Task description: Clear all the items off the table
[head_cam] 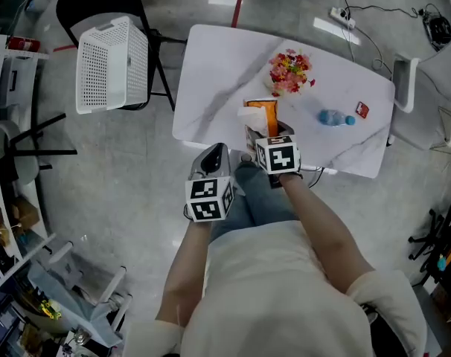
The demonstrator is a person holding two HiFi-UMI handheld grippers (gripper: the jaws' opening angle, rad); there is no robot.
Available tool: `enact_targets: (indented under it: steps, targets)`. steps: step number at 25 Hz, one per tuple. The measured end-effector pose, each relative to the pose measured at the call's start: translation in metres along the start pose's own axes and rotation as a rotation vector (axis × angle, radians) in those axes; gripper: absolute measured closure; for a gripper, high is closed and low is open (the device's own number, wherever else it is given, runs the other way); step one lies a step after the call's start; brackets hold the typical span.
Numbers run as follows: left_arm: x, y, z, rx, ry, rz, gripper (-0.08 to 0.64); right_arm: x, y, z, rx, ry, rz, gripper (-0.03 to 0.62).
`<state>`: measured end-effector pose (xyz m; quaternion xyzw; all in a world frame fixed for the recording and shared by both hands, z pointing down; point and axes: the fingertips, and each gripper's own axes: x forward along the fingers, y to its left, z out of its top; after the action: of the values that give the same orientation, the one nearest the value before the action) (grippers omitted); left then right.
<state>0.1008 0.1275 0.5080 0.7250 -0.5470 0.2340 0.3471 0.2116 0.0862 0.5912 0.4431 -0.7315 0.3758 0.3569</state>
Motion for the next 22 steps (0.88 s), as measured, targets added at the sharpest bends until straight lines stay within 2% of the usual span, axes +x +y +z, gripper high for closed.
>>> enact_targets:
  steps: [10, 22]
  targets:
    - [-0.034, -0.001, 0.031, 0.009, -0.055, 0.012, 0.548, -0.043, 0.021, 0.024, -0.091, -0.033, 0.037, 0.314]
    - [-0.069, 0.03, 0.06, -0.018, -0.149, 0.073, 0.548, -0.071, 0.059, 0.052, -0.183, -0.09, 0.081, 0.314]
